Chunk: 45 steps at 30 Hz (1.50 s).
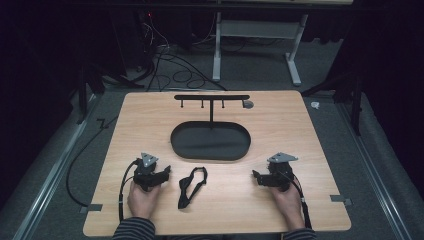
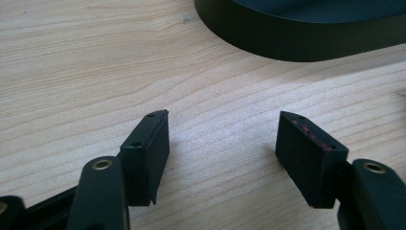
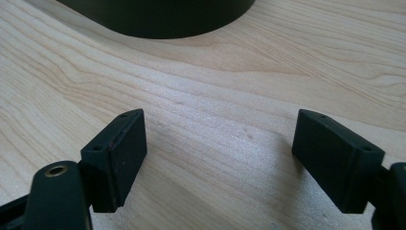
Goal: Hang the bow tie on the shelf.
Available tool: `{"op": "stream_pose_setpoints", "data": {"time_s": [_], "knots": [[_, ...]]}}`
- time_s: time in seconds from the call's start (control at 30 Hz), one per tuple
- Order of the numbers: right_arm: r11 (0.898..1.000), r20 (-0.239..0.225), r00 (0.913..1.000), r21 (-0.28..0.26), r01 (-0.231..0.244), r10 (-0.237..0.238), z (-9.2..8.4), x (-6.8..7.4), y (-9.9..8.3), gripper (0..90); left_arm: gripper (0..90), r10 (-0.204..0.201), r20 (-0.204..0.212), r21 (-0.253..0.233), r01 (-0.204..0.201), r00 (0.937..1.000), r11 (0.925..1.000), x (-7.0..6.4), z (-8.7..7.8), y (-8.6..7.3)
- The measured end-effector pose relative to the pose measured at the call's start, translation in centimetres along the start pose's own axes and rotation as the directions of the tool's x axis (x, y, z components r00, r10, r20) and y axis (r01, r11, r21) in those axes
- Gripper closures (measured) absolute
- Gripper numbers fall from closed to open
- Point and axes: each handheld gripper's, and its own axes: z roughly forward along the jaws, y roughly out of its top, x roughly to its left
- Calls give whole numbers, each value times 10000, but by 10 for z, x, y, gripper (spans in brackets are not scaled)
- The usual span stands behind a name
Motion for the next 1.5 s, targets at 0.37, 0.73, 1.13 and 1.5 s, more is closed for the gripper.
{"op": "stream_pose_setpoints", "data": {"time_s": [0.37, 0.73, 1.13, 1.5], "knots": [[10000, 2, 10000, 4, -5, 5, 0, 0, 0, 206, 355, 3, 8, 7, -3, 10000, 10000, 0, 0, 0], [10000, 13, 10000, -13, -10, 10, 0, 0, 0, 206, 350, 12, 26, 27, -12, 10000, 10000, 0, 0, 0], [10000, 23, 10000, -9, -51, 51, 0, 0, 0, 207, 355, -18, 99, 5, 17, 9999, 10000, 1, -1, 0], [10000, 35, 10000, -13, -54, 54, 1, 0, 1, 207, 365, 22, 92, 16, -22, 10000, 10000, 1, 0, 0]]}}
